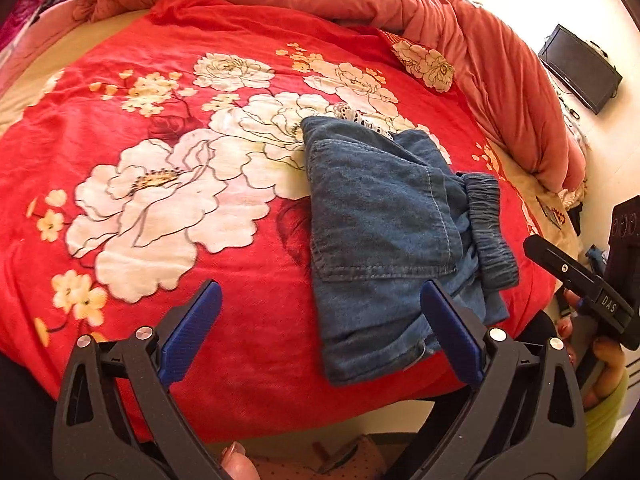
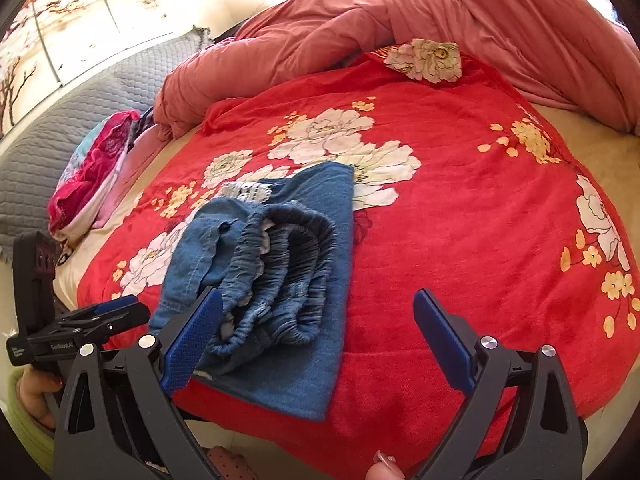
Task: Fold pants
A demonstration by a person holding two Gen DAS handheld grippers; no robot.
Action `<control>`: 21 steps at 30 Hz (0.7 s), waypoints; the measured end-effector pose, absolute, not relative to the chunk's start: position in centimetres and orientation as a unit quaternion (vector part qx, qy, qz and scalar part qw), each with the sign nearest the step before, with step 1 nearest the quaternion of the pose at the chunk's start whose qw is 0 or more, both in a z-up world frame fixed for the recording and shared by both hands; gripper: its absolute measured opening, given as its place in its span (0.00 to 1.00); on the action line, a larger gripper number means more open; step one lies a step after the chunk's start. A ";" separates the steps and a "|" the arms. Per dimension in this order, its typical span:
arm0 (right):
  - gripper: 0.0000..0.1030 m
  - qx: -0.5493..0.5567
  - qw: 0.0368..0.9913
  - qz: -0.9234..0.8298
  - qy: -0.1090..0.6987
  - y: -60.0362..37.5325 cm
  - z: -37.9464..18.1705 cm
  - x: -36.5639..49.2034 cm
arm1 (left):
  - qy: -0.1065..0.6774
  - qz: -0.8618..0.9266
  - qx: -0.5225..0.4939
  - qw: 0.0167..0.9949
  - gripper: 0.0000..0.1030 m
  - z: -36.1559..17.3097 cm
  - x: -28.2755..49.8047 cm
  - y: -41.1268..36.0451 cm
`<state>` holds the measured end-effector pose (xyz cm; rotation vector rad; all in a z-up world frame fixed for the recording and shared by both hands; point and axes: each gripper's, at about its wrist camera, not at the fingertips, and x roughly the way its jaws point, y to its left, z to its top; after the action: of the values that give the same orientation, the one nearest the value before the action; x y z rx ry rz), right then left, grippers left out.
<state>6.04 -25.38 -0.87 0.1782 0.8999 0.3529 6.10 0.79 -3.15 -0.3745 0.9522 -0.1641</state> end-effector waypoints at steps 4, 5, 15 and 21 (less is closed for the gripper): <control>0.93 0.099 0.879 0.154 0.440 -26.3 -1.5 6.8 | 0.459 -0.086 -0.182 0.866 0.90 -3.3 7.5 0.3; 0.93 0.102 0.879 0.152 0.441 -26.5 -1.6 7.0 | 0.459 -0.087 -0.182 0.865 0.90 -3.4 7.8 0.2; 0.93 0.109 0.869 0.153 0.459 -27.2 -3.0 9.7 | 0.469 -0.089 -0.181 0.860 0.90 -4.9 10.7 -0.8; 0.88 0.115 0.858 0.171 0.471 -27.0 -4.2 11.4 | 0.467 -0.091 -0.169 0.863 0.90 -5.3 10.7 -0.9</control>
<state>11.39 -26.99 -4.22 0.2410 0.9888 0.3599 10.70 -0.92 -5.31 -0.3533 0.9791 -0.1917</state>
